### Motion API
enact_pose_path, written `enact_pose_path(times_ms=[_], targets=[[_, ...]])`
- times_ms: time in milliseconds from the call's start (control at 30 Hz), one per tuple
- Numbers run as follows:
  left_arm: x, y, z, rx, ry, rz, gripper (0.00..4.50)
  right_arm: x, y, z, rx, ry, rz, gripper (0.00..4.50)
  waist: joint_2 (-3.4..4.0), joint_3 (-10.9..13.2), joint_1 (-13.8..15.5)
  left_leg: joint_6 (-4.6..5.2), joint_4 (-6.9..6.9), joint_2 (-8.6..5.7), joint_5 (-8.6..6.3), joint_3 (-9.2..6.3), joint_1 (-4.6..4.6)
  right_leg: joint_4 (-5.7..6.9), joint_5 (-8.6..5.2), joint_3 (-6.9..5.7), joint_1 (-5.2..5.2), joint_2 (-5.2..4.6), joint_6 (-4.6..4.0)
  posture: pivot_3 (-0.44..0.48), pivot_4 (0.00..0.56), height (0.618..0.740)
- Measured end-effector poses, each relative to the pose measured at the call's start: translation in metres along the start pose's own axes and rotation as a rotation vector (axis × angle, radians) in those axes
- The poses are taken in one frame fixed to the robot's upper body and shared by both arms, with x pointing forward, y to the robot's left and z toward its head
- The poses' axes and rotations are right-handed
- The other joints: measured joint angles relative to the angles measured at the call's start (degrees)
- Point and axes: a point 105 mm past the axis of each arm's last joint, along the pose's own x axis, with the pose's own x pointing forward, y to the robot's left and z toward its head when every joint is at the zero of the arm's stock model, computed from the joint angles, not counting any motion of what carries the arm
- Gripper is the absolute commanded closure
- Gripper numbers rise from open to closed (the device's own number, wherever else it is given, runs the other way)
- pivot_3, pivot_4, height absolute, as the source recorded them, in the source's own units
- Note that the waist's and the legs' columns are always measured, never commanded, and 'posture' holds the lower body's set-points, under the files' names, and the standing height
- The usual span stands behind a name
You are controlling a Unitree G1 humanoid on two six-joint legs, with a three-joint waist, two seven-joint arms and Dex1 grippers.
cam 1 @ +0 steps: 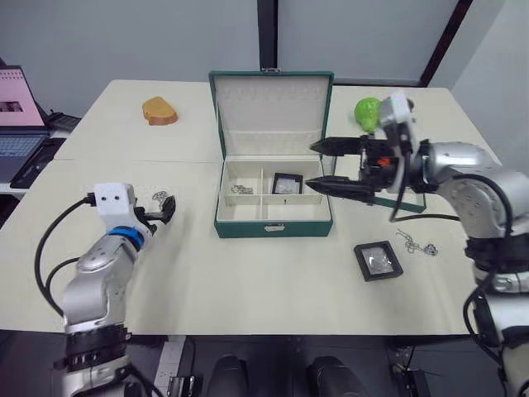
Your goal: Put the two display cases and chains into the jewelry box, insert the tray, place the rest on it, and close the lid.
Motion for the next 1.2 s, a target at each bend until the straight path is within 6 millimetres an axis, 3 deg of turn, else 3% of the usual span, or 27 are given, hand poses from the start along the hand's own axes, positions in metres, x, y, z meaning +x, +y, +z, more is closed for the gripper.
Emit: enact_pose_path(times_ms=[267,700,1167,1200], targets=[[0.017,-0.017,-0.015,-0.037,0.048,0.068,0.04,0.014,-0.006,0.008,-0.05,-0.006,0.054,0.0,0.0,0.0,0.01,0.0,0.23,0.01,0.0,0.0,-0.02,0.08,0.0,-0.03,-0.01,0.0,0.0,0.0,0.15,0.74],[0.034,-0.011,-0.02,-0.039,0.096,0.158,0.04,0.019,-0.006,0.005,-0.044,0.003,0.079,0.0,0.0,0.0,0.06,0.0,0.35,0.01,0.0,0.01,-0.03,0.16,0.0,-0.03,-0.01,0.0,0.0,0.0,0.15,0.74],[0.035,-0.01,-0.023,-0.034,0.114,0.14,0.04,0.02,-0.006,0.008,-0.053,0.001,0.085,0.0,0.04,-0.03,0.07,0.0,0.43,0.01,0.0,0.0,0.0,0.29,0.0,-0.02,0.0,0.0,0.0,0.0,0.15,0.74],[0.036,-0.01,-0.023,-0.035,0.115,0.139,0.33,0.02,-0.006,0.008,-0.053,0.001,0.084,0.0,0.04,-0.03,0.08,0.0,0.44,0.01,0.0,0.01,0.0,0.29,0.0,-0.02,0.0,0.0,0.0,0.0,0.15,0.74]])
